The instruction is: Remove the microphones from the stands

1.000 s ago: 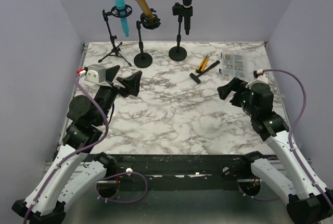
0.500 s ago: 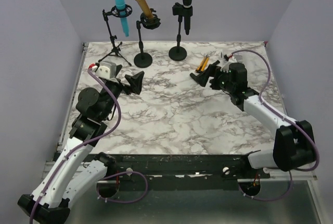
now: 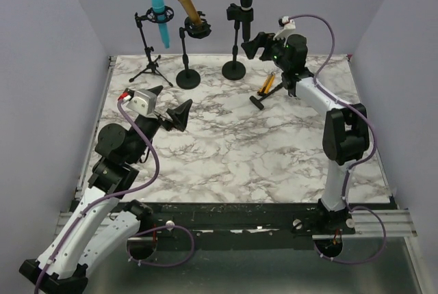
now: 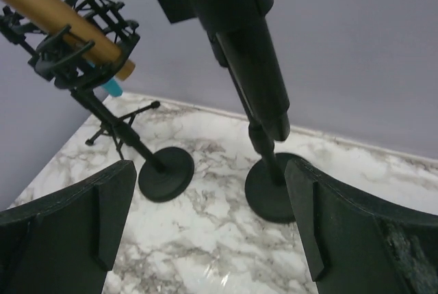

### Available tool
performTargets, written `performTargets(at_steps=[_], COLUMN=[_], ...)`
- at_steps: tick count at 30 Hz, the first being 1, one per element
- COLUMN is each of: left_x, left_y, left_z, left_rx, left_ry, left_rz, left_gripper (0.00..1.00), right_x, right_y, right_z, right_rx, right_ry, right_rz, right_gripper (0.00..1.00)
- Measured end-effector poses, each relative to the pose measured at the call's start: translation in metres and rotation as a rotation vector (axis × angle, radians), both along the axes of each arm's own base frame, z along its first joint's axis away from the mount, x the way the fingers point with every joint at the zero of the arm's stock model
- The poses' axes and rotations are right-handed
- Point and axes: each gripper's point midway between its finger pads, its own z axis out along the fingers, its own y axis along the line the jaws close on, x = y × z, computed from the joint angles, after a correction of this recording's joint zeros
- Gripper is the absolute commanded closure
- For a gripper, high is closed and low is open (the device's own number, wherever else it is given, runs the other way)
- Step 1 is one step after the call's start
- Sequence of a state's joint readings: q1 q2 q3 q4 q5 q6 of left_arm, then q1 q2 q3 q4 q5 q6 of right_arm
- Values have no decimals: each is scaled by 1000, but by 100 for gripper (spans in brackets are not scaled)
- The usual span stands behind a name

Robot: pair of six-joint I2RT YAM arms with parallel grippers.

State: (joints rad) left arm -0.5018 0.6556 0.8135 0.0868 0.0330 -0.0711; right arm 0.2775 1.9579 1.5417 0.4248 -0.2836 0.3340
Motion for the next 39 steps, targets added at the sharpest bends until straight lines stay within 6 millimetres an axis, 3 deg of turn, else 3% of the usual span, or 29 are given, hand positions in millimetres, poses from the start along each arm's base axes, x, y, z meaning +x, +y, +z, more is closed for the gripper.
performTargets(at_steps=[3, 6, 9, 16, 22, 27, 33, 39], left_x=[2, 3, 2, 11, 19, 21, 19, 15], left_y=[-1, -2, -5, -7, -14, -14, -12, -2], left_z=[-3, -5, -7, -18, -36, -40, -38, -33], left_rx=[11, 17, 30, 61, 123, 143, 143, 126], left_ry=[3, 3, 1, 7, 24, 19, 2, -26], left_rz=[2, 1, -7, 11, 8, 13, 24, 60], left_gripper=[1, 1, 1, 3, 4, 5, 5, 5], right_x=[23, 44, 64, 87, 93, 101, 94, 73], right_y=[0, 0, 3, 14, 25, 32, 38, 40], right_z=[3, 4, 3, -27, -44, -33, -36, -37], right_rx=[-10, -13, -23, -47, -45, -30, -8, 20], right_ry=[-34, -62, -96, -112, -125, -172, -160, -138], right_rz=[-11, -21, -7, 51, 107, 135, 179, 226], right_gripper=[2, 11, 14, 31, 41, 59, 76, 80])
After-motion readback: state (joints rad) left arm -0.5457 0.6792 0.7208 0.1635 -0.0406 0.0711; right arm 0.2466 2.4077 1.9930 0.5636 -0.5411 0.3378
